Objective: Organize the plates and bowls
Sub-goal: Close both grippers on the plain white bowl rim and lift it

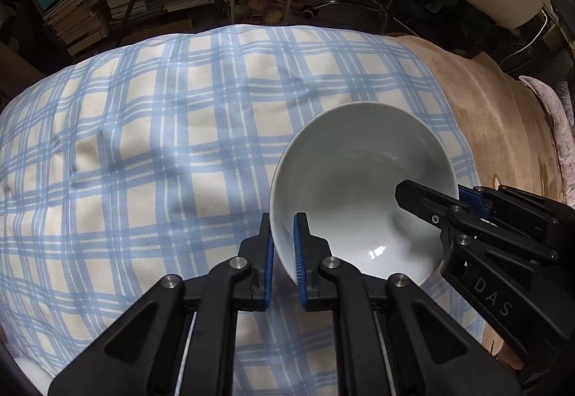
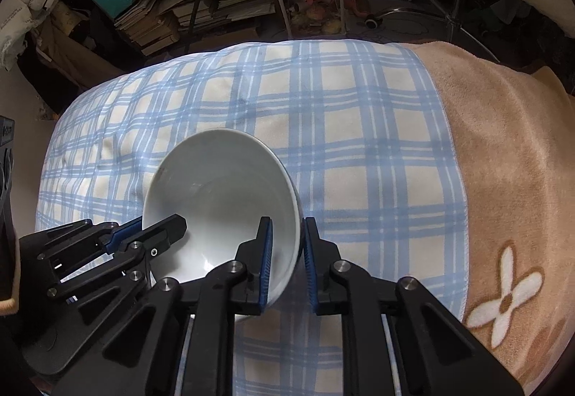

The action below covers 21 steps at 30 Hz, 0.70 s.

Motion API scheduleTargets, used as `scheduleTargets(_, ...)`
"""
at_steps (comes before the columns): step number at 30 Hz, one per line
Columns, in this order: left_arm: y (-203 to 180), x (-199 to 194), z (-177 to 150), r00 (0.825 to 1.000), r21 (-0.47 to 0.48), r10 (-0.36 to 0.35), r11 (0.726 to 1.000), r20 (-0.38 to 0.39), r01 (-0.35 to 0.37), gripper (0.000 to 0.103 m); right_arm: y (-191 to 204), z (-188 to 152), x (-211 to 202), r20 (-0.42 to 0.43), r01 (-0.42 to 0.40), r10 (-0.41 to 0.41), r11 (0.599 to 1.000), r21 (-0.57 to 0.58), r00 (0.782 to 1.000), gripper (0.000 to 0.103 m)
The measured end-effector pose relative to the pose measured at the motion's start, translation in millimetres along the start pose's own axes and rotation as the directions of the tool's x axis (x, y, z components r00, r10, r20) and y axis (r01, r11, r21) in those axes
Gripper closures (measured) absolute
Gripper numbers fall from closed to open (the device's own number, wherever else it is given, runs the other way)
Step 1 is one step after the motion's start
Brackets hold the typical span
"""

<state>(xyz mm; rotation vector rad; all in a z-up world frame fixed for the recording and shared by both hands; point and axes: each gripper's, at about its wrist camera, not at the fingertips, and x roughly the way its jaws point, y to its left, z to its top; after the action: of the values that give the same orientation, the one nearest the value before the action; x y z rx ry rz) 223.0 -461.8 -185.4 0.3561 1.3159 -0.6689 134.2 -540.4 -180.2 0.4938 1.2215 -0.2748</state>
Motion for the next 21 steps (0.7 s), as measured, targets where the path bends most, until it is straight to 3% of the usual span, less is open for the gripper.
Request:
scheduleTargets(15,34,-61,-39,0.998,-0.067,0.028,0.997,0.057,-0.024,0.094,42,-28,-27,0.023,-0.074,0.074,0.997,-0.024,0.997,0.088)
scheduleTargets(21,52,-87,-57,0.993,-0.077,0.074,0.995,0.095,-0.067,0.094,81,-38,-43,0.042,-0.041,0.044,0.996,-0.082,0.998,0.089)
